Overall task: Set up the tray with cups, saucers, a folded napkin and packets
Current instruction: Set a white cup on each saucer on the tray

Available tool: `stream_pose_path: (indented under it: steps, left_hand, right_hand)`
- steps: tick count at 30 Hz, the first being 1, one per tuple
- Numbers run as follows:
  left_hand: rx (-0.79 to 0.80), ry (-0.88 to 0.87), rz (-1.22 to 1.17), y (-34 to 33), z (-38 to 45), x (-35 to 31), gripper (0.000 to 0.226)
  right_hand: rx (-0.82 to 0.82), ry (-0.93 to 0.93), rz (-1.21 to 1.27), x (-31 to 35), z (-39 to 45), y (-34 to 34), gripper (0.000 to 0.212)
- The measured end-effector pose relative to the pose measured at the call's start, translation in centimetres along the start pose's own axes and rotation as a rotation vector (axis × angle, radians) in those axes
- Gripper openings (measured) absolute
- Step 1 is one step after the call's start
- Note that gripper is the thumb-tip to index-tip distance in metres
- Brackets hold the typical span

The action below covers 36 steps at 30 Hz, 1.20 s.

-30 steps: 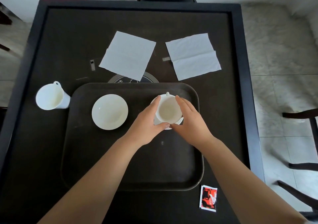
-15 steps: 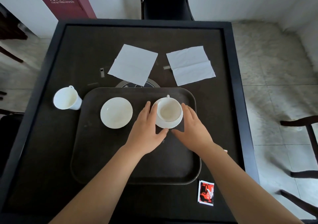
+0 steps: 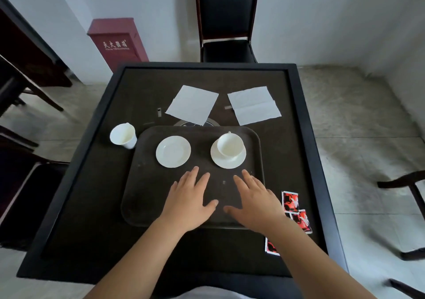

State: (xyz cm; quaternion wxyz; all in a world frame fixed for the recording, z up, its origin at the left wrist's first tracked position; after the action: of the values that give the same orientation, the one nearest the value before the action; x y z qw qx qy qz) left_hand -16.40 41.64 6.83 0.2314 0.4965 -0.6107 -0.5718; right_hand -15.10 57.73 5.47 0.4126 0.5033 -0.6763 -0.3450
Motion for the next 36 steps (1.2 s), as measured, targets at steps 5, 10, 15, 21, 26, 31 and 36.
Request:
stream_pose_path:
  steps: [5,10,15,21,26,31,36]
  left_hand:
    - [0.022,-0.017,0.001,-0.6,-3.7,-0.4,0.079]
    - [0.005,-0.007,-0.026,-0.2,-6.9,0.3,0.078]
    - [-0.041,0.044,-0.034,1.3,-9.7,2.6,0.077]
    - [-0.084,0.074,-0.020,2.9,-11.9,6.4,0.073]
    - [-0.086,0.078,-0.021,3.6,-12.9,10.8,0.075]
    - [-0.069,0.050,-0.031,4.4,-14.4,16.6,0.075]
    - [-0.045,0.031,-0.062,4.7,-15.4,23.2,0.076]
  right_hand:
    - [0.046,0.009,-0.022,0.6,-3.2,-1.2,0.089]
    - [0.071,0.030,-0.039,1.8,-4.7,-1.9,0.088]
    - [0.090,0.071,-0.066,4.8,-4.7,-2.5,0.087]
    - [0.089,0.118,-0.098,10.3,-4.0,-3.0,0.087]
    - [0.110,0.147,-0.122,16.4,-3.6,-4.1,0.087]
    - [0.135,0.130,-0.142,22.3,-2.8,-5.6,0.086]
    - [0.152,0.086,-0.145,27.4,-1.3,-7.2,0.085]
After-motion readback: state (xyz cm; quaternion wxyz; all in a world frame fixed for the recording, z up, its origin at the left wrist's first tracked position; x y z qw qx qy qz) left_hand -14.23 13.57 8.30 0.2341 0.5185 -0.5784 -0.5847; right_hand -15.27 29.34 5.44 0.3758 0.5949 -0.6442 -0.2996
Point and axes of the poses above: each hand's wrist, its own z-axis towards the middle knuckle, its own y-axis out of the back of the hand, x = y × z, the point moved 10 cm from there along z, towards the middle knuckle, and after that the axes turned 15 degrees about -y, right-handed, at the moved point
